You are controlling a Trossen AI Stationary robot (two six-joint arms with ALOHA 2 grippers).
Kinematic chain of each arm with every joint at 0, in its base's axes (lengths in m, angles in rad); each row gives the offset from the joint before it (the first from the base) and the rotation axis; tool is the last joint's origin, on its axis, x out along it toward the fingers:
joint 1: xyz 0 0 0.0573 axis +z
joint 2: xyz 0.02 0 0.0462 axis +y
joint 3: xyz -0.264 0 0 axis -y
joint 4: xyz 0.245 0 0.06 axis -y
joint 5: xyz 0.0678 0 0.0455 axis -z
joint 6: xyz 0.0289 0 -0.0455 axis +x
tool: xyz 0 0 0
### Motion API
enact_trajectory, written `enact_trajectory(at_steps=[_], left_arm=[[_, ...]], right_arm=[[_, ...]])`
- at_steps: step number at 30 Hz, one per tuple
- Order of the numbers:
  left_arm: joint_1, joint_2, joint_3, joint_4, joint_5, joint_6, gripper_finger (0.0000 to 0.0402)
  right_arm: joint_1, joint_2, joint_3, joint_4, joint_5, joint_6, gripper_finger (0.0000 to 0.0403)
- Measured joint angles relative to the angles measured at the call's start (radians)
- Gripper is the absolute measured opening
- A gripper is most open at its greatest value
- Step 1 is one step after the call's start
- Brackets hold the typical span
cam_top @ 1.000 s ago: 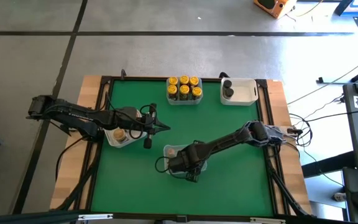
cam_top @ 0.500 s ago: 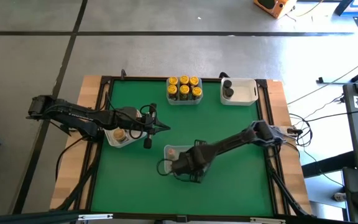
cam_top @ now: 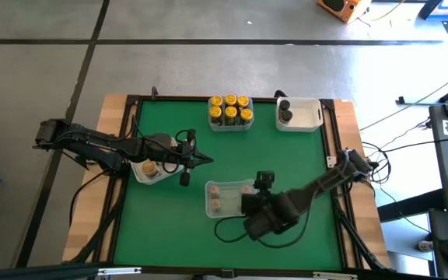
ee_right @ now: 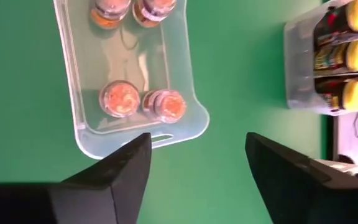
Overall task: Sort spices by type
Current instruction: Return to Home Position
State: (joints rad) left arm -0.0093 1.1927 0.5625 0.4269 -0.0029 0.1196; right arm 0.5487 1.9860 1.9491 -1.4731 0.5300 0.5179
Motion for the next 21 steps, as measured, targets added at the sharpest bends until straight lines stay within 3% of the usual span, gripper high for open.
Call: enact_trajectory(at_steps=[4,9,17,21], left_arm=[[0.0,0.0,0.0,0.002,0.0,-0.01,0.0004],[0.0,0.0,0.0,0.002,0.0,-0.009,0.0004],[0.0,0.0,0.0,0.005,0.0,-0.009,0.0004],[0.003,0.0,0.0,0.004,0.0,-0.015,0.0004]], right_arm=[[0.009,-0.055,-0.06,0.003,0.054,-0.008,0.0241],[-0.003,-0.23,-0.32,0.088,0.092,0.057,0.0215],[-0.088,-0.632,-0.876,0.594,0.028,0.033,0.0178],[-0.146,-0.804,-1.09,0.824,-0.008,-0.021,0.0167]])
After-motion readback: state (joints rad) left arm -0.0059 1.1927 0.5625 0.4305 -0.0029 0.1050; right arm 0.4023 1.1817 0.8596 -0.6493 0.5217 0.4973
